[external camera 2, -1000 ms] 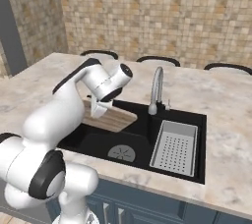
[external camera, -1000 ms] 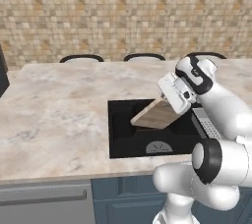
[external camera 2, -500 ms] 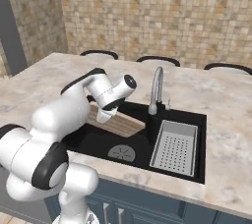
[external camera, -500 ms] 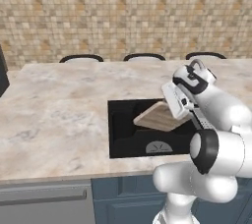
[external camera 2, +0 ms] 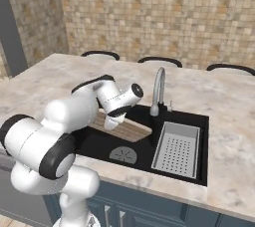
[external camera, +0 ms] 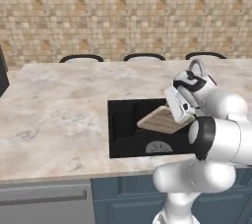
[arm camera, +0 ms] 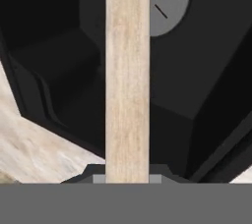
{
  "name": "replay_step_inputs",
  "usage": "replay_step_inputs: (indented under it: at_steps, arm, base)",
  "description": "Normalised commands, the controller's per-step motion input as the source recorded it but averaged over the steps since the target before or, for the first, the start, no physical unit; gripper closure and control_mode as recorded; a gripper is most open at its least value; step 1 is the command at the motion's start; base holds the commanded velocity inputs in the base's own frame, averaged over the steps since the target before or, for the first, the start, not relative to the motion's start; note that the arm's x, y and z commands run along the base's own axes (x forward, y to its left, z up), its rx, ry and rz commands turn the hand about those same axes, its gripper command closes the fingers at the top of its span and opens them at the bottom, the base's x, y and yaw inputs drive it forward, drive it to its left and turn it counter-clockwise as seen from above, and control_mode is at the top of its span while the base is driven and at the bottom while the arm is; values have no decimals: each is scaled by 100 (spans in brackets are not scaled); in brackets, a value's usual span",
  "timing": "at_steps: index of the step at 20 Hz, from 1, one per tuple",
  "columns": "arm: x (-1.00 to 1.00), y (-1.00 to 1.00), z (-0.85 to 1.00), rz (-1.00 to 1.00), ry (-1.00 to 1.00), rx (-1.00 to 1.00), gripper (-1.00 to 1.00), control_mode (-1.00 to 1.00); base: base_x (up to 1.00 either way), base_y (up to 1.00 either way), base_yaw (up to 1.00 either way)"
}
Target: Move the cutting board and knife to the sink. Then move spray from the cabinet to the counter.
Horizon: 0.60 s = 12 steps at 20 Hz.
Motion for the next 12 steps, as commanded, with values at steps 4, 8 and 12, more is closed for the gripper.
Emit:
replay_step_inputs:
  at_steps: [4, 8, 12]
  arm:
    - [61, 0, -27, -3, 0, -4, 100, -100]
    - [50, 0, -23, -4, 0, -2, 100, -100]
    - [28, 0, -21, -5, 0, -1, 100, -100]
  base:
    - [0, 0, 0]
    - [0, 0, 0]
    - [0, 0, 0]
